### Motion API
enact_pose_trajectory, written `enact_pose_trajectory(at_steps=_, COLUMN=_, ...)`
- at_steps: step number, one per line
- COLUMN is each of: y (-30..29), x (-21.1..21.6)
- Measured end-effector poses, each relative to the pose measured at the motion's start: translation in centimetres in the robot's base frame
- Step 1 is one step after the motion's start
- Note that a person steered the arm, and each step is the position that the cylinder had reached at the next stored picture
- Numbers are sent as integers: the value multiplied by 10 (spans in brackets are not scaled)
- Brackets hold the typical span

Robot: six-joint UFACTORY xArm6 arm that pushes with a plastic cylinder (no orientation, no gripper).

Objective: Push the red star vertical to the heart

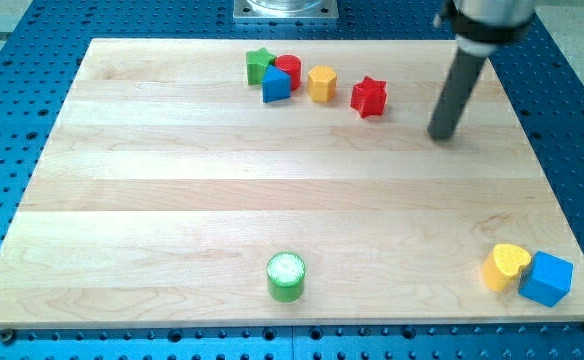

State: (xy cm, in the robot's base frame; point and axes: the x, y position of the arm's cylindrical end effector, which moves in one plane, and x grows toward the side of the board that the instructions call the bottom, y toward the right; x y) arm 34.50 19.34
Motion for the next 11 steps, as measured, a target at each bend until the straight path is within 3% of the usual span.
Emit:
enact_pose_trajectory(at_steps=1, y=-5, x=-78)
enact_pose_trajectory(at_steps=2, y=-54, x=-87)
enact_pose_trajectory(at_steps=3, y=-104, x=-67)
enact_pose_trajectory(at_steps=4, y=-108, x=-19)
enact_pose_trajectory(at_steps=5, y=-85, x=24)
enact_pose_trajectory(at_steps=7, y=14, x=24)
enact_pose_trajectory(at_steps=9, y=50, x=-62)
enact_pose_trajectory(at_steps=11, y=86, x=60)
